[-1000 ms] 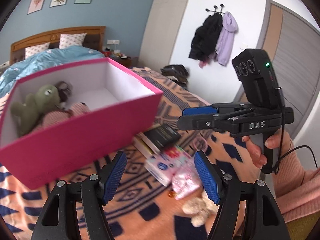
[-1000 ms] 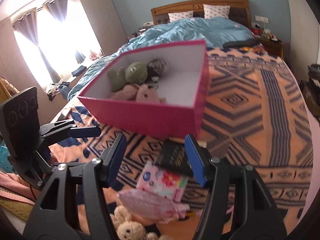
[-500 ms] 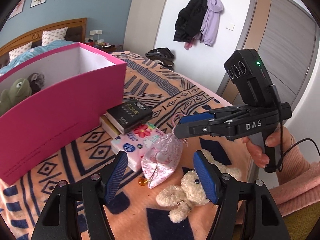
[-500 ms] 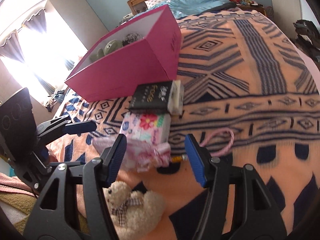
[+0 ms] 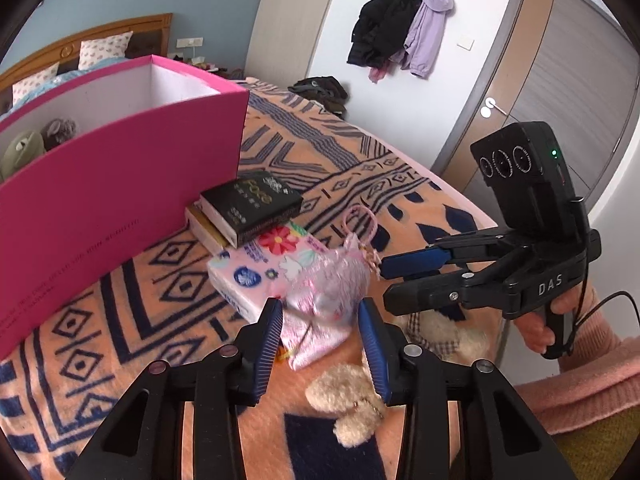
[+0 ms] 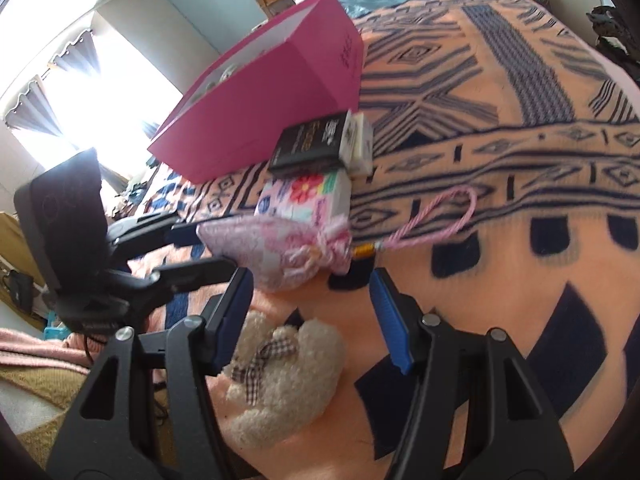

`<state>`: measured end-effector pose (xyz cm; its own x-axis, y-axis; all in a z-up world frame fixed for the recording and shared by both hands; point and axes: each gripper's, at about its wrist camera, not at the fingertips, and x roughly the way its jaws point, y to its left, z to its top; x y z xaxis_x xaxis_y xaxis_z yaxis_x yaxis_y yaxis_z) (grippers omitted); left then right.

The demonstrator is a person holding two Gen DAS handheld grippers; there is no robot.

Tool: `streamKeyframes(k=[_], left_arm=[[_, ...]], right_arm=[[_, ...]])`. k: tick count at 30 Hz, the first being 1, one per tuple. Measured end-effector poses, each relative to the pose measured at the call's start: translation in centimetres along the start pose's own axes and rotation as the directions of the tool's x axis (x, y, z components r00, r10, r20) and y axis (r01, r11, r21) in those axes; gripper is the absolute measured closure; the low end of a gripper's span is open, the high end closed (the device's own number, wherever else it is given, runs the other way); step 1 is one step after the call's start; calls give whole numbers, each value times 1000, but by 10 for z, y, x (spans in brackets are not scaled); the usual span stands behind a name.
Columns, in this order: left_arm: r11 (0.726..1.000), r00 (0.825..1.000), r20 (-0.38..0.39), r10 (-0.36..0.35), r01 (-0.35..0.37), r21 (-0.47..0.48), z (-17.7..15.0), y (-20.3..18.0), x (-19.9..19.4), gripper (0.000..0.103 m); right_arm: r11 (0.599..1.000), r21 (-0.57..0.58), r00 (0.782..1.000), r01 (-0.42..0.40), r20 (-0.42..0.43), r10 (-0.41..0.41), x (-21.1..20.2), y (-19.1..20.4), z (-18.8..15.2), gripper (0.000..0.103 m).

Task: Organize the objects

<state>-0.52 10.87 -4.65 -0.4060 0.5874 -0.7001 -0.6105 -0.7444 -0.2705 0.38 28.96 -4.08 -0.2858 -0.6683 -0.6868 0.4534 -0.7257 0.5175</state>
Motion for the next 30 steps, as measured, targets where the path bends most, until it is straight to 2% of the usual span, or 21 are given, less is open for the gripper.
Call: streamKeyframes(k=[8,12,15,18,20,24,27,28,30], left_arm=[[1000,999,-32,-15,15,-9,-12,0,-5,59],[1000,999,-38,-20,20,1,-21,-2,-12,50],[1000,999,-43,-30,30,-4,-26,-1,-15,49],[1000,999,-34,-13,13,-13,-22,1,-14,49],[1000,1000,-25,1,-1,-12,-19,1,-12,49],[1000,998,-50,-22,22,-4,-20,-2,-7,49],[1000,997,-70,-27,27,0,-25,-3,-5,49],[1000,997,-75,-24,24,-3,-27,-3,-4,49],[1000,997,-76,-24,23,-19,-28,0,-5,49]], right_arm=[[999,-1,999,-35,-28,35,2,3,-9,41],[998,-59,998,-34,-63,30,4,14,-14,41],[997,-69,997,-41,-73,36,5,16,-18,41],[998,-59,999,-10,-36,8,0,14,-13,41],[999,-31,999,-32,-26,31,-2,9,-9,41],[999,-24,996,-42,-75,41,0,5,-16,41],[996,-21,993,-84,-81,82,-4,3,-20,41],[997,-36,995,-72,-75,69,-5,4,-22,41],[995,-51,993,-86,-84,81,-2,8,-25,54]])
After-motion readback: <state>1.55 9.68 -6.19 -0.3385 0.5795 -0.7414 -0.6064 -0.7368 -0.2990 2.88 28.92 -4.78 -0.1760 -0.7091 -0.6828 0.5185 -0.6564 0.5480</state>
